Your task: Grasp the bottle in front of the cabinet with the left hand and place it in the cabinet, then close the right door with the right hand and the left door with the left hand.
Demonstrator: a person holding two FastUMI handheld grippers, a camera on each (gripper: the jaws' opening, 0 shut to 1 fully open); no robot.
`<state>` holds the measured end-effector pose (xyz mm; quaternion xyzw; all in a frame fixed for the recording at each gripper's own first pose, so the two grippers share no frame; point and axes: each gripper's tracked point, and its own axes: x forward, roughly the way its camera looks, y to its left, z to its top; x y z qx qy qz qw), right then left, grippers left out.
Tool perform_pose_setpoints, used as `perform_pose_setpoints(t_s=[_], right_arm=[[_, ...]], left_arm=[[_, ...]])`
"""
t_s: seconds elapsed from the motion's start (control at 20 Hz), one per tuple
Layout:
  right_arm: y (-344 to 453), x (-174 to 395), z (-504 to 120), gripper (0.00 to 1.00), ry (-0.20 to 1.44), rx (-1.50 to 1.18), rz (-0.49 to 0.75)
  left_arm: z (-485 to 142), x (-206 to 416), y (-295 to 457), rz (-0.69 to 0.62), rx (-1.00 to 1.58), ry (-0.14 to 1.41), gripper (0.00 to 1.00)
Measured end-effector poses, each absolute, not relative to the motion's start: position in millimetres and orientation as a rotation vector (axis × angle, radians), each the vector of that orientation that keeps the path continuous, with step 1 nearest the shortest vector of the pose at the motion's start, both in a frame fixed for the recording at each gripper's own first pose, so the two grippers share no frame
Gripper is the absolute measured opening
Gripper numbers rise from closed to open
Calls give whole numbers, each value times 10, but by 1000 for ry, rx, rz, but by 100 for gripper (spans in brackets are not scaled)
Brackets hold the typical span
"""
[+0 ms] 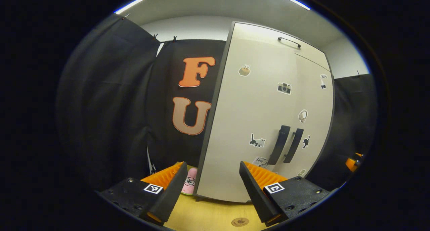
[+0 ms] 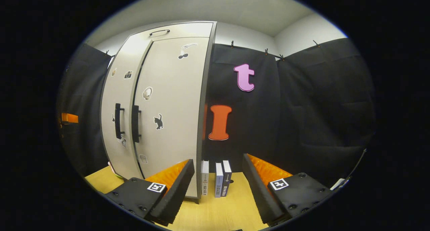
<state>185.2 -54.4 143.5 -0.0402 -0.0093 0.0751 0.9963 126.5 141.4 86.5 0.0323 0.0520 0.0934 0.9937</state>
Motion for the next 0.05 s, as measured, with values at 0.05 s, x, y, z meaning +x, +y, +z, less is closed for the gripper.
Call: perform_pose_setpoints(t_s=[0.05], right_arm=[[-510,1804,1466,96,-23,-81,151]], left_arm=[[987,1177,1451,194,89,88,95]])
